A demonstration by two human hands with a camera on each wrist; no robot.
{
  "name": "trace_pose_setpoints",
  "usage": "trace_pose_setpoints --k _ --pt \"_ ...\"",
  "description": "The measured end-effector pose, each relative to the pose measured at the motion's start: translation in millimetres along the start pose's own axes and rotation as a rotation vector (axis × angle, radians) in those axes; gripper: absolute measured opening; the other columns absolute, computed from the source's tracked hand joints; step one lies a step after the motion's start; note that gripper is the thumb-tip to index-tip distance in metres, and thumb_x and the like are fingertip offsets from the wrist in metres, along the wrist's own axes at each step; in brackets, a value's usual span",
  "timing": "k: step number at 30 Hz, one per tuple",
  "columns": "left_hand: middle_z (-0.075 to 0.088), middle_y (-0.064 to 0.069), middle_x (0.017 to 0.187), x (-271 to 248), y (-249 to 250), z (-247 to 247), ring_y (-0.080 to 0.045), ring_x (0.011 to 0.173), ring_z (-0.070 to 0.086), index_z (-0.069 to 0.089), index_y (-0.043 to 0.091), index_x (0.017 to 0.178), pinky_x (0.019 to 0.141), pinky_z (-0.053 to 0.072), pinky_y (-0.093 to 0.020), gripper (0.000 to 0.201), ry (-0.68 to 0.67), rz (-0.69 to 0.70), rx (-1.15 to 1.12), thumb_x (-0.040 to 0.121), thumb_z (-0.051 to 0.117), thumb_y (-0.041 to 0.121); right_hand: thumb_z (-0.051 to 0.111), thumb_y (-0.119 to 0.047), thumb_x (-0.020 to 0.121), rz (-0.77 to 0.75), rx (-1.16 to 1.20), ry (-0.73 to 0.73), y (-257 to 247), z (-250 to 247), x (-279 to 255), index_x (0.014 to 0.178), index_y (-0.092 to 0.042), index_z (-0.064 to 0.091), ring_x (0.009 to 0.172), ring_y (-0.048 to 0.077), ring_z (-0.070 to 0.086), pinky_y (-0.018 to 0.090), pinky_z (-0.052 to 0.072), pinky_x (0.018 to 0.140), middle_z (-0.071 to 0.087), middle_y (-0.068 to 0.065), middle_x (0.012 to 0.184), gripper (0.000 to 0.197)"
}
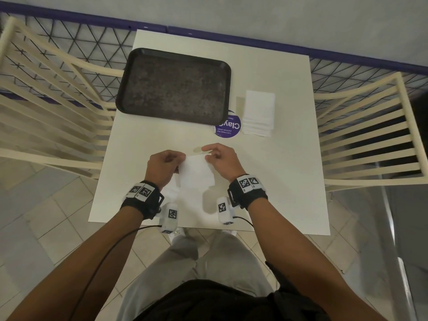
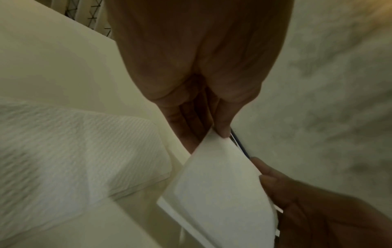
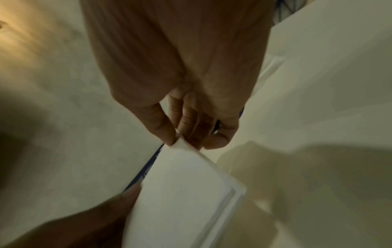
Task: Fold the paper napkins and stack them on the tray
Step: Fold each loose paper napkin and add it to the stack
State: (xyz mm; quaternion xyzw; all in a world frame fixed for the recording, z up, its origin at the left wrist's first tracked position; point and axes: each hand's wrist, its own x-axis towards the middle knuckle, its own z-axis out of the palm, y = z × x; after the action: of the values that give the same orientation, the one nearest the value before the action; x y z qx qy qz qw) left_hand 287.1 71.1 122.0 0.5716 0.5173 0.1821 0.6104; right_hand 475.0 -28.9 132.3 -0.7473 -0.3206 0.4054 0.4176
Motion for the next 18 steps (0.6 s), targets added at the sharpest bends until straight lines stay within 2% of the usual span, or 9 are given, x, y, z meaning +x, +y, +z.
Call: trace_pose_setpoints --k 2,3,4,6,9,11,14,18 --pt "0.077 -0.001 0.09 0 0 1 -0.021 0.081 0.072 0.076 0.016 0.093 0.079 0.064 -0.045 0.006 -0.013 0.038 0.064 0.095 0.071 0.017 0.073 -0.025 0.086 -0.042 -0.143 -0.023 -3 5 -1 0.104 -0.027 0.075 0.09 0.008 0.061 0.025 0.046 0.086 0.071 -0.012 0.097 0.018" --pt "0.077 -0.001 0.089 0 1 2 -0.021 0.08 0.072 0.075 0.016 0.093 0.077 0.064 -0.044 0.006 -0.023 0.064 0.103 0.096 0.071 0.018 0.074 -0.034 0.084 -0.064 -0.212 -0.036 -6 9 -1 0.101 -0.031 0.074 0.098 0.007 0.061 0.029 0.046 0.091 0.071 -0.017 0.103 0.017" --pt "0.076 0.001 0.089 -2 1 3 -0.02 0.079 0.072 0.074 0.017 0.092 0.075 0.064 -0.043 0.006 -0.034 0.094 0.142 0.096 0.07 0.018 0.073 -0.043 0.082 -0.075 -0.291 -0.042 -9 12 -2 0.099 -0.035 0.073 0.102 0.007 0.061 0.035 0.044 0.094 0.07 -0.02 0.105 0.018" --pt "0.076 0.004 0.088 -4 1 5 -0.017 0.079 0.071 0.074 0.017 0.093 0.075 0.063 -0.04 0.005 -0.048 0.159 0.203 0.096 0.07 0.019 0.068 -0.051 0.082 -0.097 -0.461 -0.04 -15 19 -3 0.096 -0.039 0.071 0.101 0.008 0.06 0.042 0.036 0.093 0.07 -0.02 0.103 0.018" --pt "0.075 0.01 0.088 -7 0 6 -0.008 0.078 0.069 0.074 0.017 0.094 0.078 0.059 -0.032 0.005 -0.032 0.224 0.256 0.095 0.071 0.021 0.066 -0.049 0.084 -0.158 -0.593 -0.003 -23 24 -5 0.095 -0.039 0.071 0.096 0.01 0.057 0.041 0.028 0.087 0.069 -0.016 0.098 0.015" --pt "0.075 0.011 0.088 -7 1 4 -0.004 0.074 0.067 0.074 0.019 0.094 0.076 0.055 -0.024 0.004 -0.019 0.239 0.265 0.095 0.071 0.021 0.066 -0.048 0.085 -0.163 -0.585 0.003 -25 25 -5 0.094 -0.039 0.072 0.095 0.009 0.057 0.04 0.025 0.085 0.07 -0.016 0.098 0.014" --pt "0.074 0.012 0.089 -8 2 1 -0.004 0.077 0.068 0.074 0.019 0.095 0.074 0.051 -0.016 0.004 -0.017 0.266 0.301 0.096 0.071 0.02 0.066 -0.045 0.087 -0.16 -0.55 0.001 -26 26 -6 0.092 -0.037 0.074 0.092 0.004 0.059 0.039 0.021 0.082 0.072 -0.017 0.097 0.013" --pt "0.072 0.014 0.086 -10 3 2 0.009 0.076 0.064 0.073 0.02 0.093 0.069 0.043 -0.003 0.006 0.005 0.297 0.344 0.097 0.069 0.019 0.064 -0.045 0.089 -0.185 -0.548 0.016 -27 25 -9 0.088 -0.038 0.074 0.087 0.001 0.058 0.037 0.017 0.078 0.072 -0.019 0.092 0.013"
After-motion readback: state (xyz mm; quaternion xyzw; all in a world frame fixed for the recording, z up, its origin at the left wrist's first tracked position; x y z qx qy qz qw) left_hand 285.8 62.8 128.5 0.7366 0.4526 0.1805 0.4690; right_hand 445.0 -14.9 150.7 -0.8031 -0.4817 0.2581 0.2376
